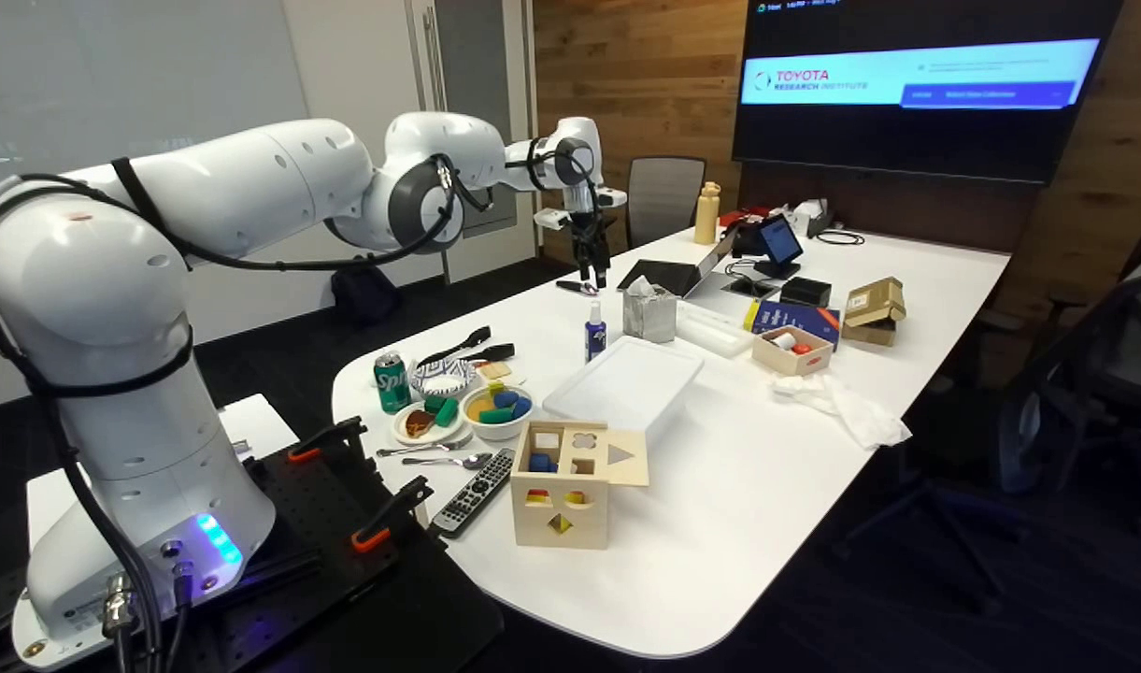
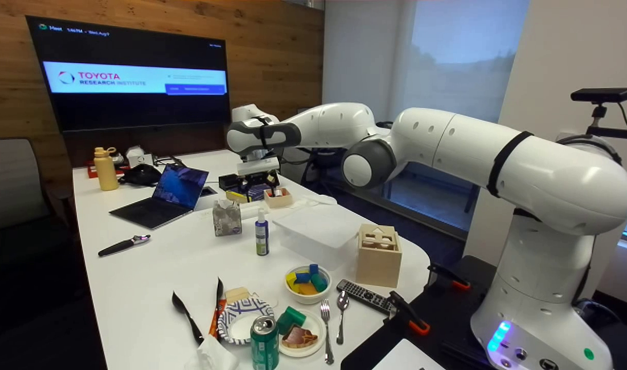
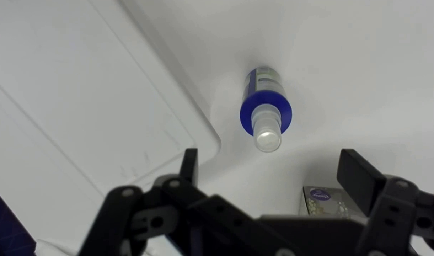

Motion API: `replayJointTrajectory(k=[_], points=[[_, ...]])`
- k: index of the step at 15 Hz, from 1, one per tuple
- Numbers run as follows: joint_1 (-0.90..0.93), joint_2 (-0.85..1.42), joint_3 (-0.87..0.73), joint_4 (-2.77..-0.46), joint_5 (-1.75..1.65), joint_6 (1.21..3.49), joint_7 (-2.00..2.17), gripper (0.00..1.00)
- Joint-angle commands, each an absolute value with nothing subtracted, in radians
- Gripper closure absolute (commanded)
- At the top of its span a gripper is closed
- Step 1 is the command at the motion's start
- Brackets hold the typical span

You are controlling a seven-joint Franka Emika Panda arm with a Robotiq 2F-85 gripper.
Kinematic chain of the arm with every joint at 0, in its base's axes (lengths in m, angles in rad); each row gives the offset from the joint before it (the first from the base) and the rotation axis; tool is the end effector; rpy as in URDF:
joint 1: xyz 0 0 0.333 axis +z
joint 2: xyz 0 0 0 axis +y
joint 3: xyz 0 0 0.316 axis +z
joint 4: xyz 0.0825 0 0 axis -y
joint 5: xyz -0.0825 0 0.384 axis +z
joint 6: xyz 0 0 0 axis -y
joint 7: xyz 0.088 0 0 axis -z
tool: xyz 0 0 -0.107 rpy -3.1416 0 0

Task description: Move the blue bottle to the right

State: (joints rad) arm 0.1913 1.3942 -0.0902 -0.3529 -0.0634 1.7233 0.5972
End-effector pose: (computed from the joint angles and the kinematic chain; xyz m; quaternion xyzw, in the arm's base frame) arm 0.7942 0.1240 0.2138 0.9759 -0.2042 0.0176 0.0745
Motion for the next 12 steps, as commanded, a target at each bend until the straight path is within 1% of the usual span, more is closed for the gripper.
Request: replayJointTrajectory(k=[1,7,12], points=[[0.191,1.391,-0.089,-0.356,-0.065,1.723,0.596,0.0],[0.173,1.36,-0.027,-0.374,-0.041,1.669,0.285,0.0],[0.175,1.366,-0.019,-0.372,-0.041,1.67,0.219,0.0]])
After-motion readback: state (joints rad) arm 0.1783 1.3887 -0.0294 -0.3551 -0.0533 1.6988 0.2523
